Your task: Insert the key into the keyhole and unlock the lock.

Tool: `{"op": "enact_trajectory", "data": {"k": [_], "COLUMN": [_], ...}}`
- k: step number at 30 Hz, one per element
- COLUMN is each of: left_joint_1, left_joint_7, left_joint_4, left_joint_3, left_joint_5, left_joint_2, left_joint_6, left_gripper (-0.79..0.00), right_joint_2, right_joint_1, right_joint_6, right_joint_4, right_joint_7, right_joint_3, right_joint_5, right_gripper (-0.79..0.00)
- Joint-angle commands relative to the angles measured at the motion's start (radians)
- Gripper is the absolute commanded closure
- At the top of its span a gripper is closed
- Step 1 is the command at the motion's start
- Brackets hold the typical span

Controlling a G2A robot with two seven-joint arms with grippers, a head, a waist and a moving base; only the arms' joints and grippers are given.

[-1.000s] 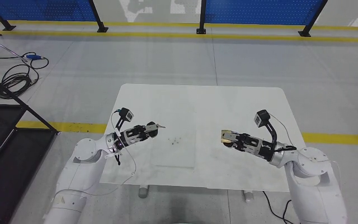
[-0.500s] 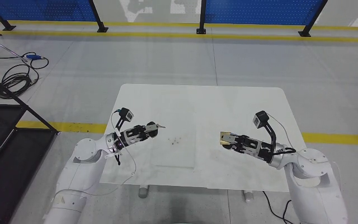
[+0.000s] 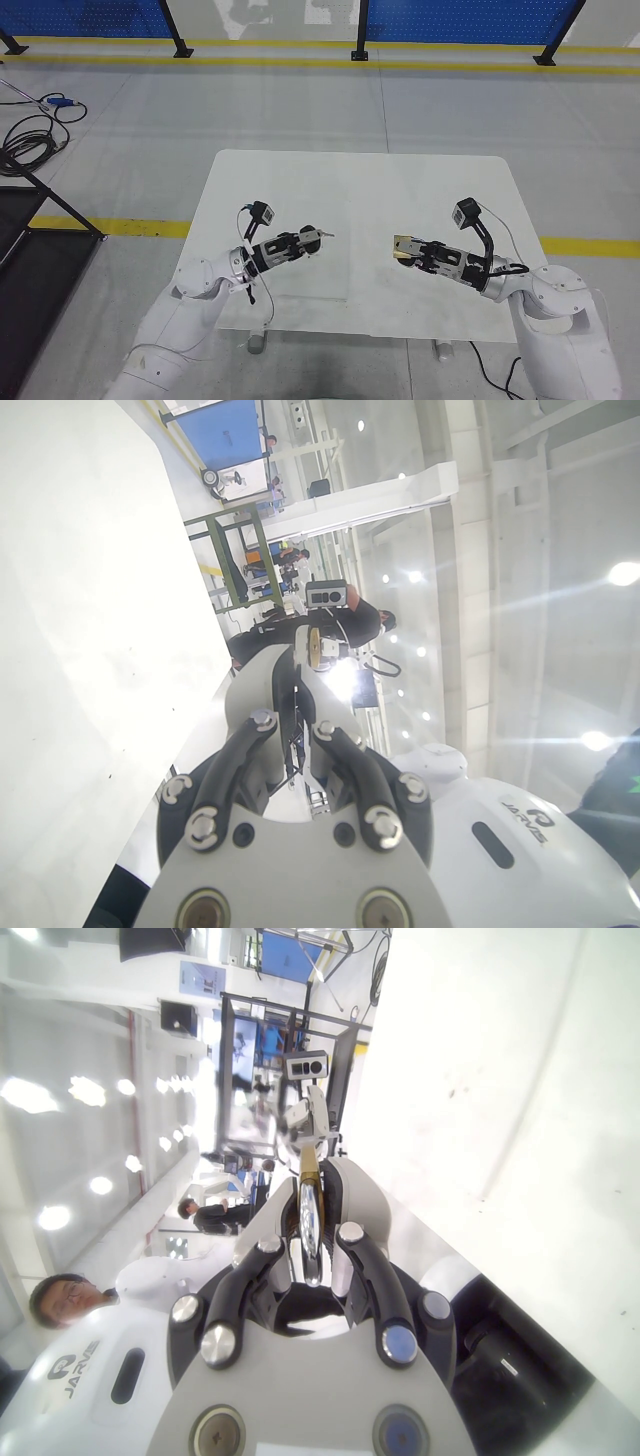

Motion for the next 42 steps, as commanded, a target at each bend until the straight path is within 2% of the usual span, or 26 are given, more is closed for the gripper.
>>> {"op": "enact_trajectory", "data": {"k": [1,12,21,33,42], "left_joint_1": [-0.012,-0.067,-0.104,-0.108,-0.044], "left_joint_7": [0.022,0.063,0.144,0.148,0.269], "left_joint_4": [0.004,0.052,0.102,0.104,0.041], "left_joint_3": [0.029,0.168,0.257,0.261,0.266], "left_joint_5": [-0.004,-0.034,-0.039,-0.037,-0.024], "left_joint_2": [-0.007,-0.041,-0.071,-0.072,-0.081], "left_joint_6": [-0.015,-0.076,-0.111,-0.111,-0.17], "left_gripper": [0.0,0.0,0.0,0.0,0.0], "right_joint_2": [0.0,0.0,0.0,0.0,0.001], "right_joint_1": [0.0,0.0,0.0,-0.003,-0.003], "right_joint_6": [0.0,0.0,0.0,0.001,0.047], "right_joint_4": [0.0,0.0,0.0,0.002,0.032], "right_joint_7": [0.0,0.0,0.0,-0.016,-0.039], "right_joint_3": [0.0,0.0,0.0,-0.001,-0.021], "right_joint_5": [0.0,0.0,0.0,0.003,0.156], "right_gripper": [0.0,0.0,0.0,0.0,0.0]}}
